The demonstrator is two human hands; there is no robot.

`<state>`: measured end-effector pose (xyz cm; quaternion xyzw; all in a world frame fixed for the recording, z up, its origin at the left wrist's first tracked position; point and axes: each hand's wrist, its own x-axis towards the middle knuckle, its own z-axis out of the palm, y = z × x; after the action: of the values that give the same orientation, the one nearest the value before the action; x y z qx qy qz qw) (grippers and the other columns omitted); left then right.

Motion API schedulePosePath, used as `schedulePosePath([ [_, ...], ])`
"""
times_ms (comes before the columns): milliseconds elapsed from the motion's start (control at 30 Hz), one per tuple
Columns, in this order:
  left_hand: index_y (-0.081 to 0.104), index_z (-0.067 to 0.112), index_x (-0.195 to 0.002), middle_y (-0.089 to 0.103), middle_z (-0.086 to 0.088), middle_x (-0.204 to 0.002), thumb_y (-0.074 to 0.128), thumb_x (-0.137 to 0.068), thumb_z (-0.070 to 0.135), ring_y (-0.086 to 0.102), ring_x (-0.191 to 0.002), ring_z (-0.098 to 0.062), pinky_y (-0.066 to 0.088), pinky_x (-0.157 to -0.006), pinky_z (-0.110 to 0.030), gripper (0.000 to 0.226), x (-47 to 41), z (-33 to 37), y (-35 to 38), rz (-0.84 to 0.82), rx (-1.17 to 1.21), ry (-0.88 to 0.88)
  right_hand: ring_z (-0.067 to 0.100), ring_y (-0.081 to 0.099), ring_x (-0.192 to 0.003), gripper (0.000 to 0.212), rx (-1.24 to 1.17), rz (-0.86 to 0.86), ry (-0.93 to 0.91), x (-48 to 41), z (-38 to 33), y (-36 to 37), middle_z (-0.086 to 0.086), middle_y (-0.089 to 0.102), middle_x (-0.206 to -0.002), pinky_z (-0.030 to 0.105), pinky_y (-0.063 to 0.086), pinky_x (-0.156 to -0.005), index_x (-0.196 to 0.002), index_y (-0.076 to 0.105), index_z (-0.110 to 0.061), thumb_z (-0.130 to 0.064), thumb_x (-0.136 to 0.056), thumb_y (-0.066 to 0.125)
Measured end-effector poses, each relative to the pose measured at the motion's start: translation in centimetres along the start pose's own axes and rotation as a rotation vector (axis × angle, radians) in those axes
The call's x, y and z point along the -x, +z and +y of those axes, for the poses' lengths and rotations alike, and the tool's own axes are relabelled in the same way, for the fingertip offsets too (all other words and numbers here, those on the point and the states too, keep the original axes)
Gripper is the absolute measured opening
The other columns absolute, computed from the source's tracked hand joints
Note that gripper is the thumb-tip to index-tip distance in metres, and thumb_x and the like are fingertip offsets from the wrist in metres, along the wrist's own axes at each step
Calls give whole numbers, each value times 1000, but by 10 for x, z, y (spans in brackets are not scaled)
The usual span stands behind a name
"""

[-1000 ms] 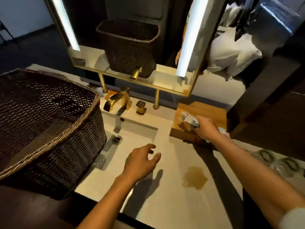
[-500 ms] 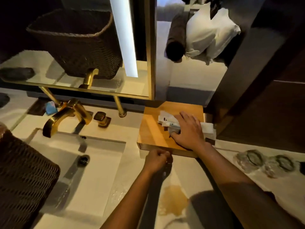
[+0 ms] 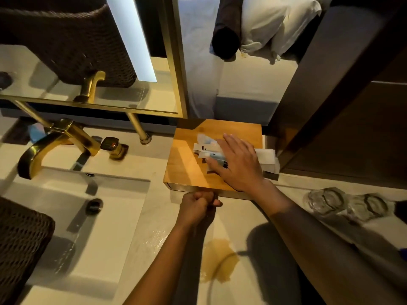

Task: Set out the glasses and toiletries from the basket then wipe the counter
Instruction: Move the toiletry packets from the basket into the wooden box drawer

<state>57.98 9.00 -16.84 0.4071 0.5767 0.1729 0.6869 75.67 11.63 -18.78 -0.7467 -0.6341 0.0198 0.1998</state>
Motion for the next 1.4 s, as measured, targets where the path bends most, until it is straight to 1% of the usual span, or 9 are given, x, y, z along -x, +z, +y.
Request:
schedulePosePath([
  [200,68,-11,-113,73,-32,-107,51,-103,6,65,-69,-20,52,-58,-20,26,-3,1,-2,-29,57,-35,23,37,-144,76,47,16,9,0,-2,0,2,44,-155,47,28,-117,-141,48,-29,-80,-87,29],
  [300,67,-14,-113,72,-33,-97,52,-103,8,60,-73,-27,47,-59,-24,29,-5,0,-5,-46,50,-45,22,36,-144,77,64,9,21,0,-4,-1,1,43,-155,48,28,-117,-142,47,-29,-80,-87,30],
  [400,67,-16,-109,68,-29,-86,52,-102,8,58,-74,-30,46,-59,-24,30,-2,-5,-4,-36,58,-21,22,38,-143,74,80,26,22,0,-5,0,1,45,-154,47,28,-116,-141,48,-28,-77,-87,35],
  [533,73,-10,-100,73,-33,-94,54,-100,6,69,-90,-47,52,-75,-36,25,4,-17,-10,-53,19,-8,21,38,-143,73,103,23,23,0,-5,0,1,45,-153,46,29,-116,-141,48,-28,-76,-88,36],
  [733,80,7,-78,78,-17,-82,61,-94,8,74,-85,-35,56,-68,-30,24,17,-40,-23,-57,-64,-44,22,40,-142,72,92,14,25,1,-8,-5,2,46,-153,46,30,-116,-141,49,-26,-74,-88,39],
  [867,81,11,-76,78,-9,-77,61,-89,5,76,-90,-30,56,-98,-52,24,27,-46,-27,-55,-171,15,22,40,-142,72,97,8,14,1,-10,-7,3,46,-152,46,29,-116,-141,49,-24,-73,-89,39],
  [1067,78,14,-68,78,-9,-77,59,-84,-3,75,-89,-29,53,-102,-54,30,40,-43,-34,-83,-252,-6,22,39,-141,73,82,13,13,1,-10,-10,2,46,-153,45,30,-115,-142,49,-24,-73,-89,38],
  [1267,78,18,-63,79,-1,-74,54,-66,23,73,-95,-25,48,-105,-54,24,53,-44,-36,-88,-367,17,22,41,-140,73,63,19,15,1,-9,-8,3,48,-150,46,31,-114,-140,51,-23,-73,-90,38],
  [1400,79,17,-69,79,2,-76,53,-72,27,71,-97,-26,45,-106,-57,28,55,-42,-33,-69,-436,18,22,43,-138,74,50,43,7,2,-7,-6,4,51,-148,45,32,-113,-139,53,-22,-75,-89,38],
])
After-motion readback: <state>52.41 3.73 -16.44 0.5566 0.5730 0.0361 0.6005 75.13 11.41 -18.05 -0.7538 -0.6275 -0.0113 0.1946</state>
